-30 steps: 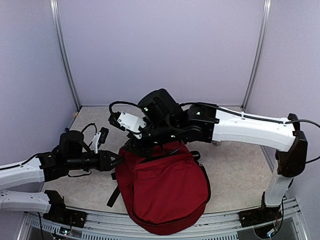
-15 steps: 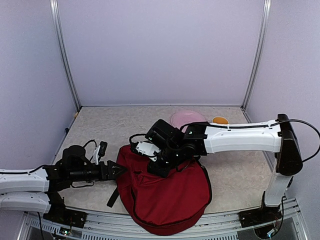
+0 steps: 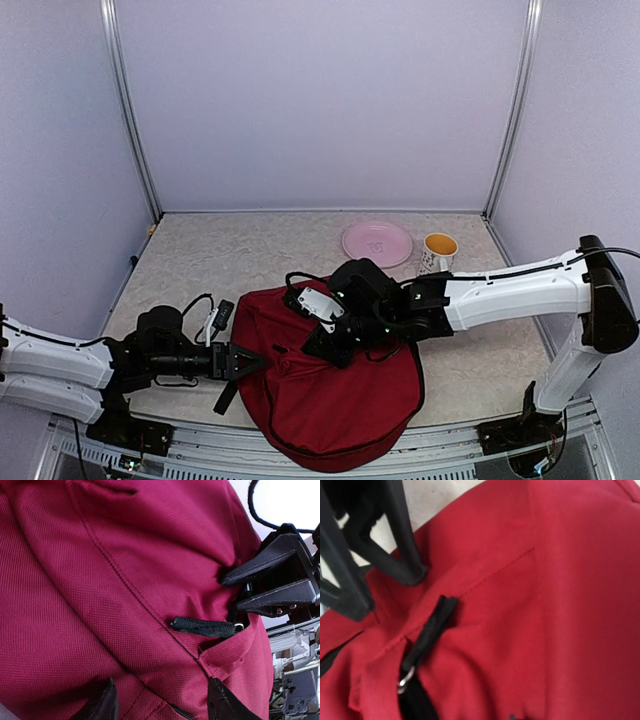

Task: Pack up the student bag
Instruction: Adjust the student bag at the center of the board.

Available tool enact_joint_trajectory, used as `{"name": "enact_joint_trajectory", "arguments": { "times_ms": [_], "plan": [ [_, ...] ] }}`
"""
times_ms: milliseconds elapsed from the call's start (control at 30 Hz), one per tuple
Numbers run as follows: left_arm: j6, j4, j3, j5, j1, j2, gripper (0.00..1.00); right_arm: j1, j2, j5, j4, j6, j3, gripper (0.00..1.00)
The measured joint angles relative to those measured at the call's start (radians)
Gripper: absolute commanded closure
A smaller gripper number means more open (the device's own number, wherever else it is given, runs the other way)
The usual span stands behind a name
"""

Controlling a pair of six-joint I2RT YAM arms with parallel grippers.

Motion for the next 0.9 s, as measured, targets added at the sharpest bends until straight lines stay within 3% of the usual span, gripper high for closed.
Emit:
{"name": "enact_joint_trajectory", "arguments": {
  "times_ms": [367,433,500,567,733,900],
  "plan": [
    [-0.024,0.218,0.0,0.005,-0.009,0.185,0.48,-0.006,-0.016,-0.018,0.034,0.007,-0.026,0.72],
    [-0.024,0.249,0.011,0.01,-0.01,0.233,0.61,-0.006,-0.016,-0.018,0.034,0.008,-0.026,0.73],
    [-0.028,0.275,0.014,0.016,-0.01,0.274,0.85,-0.006,-0.016,-0.018,0.033,0.01,-0.026,0.73],
    [-0.031,0.307,0.014,0.027,-0.01,0.323,0.99,-0.006,-0.018,-0.018,0.032,0.01,-0.026,0.73],
    [-0.038,0.374,0.023,0.06,-0.022,0.39,1.0,-0.011,-0.018,-0.039,-0.043,-0.01,0.024,0.72],
    [-0.032,0.385,0.032,0.061,-0.037,0.36,1.0,-0.013,-0.003,-0.124,-0.146,-0.043,0.196,0.71]
  ]
}}
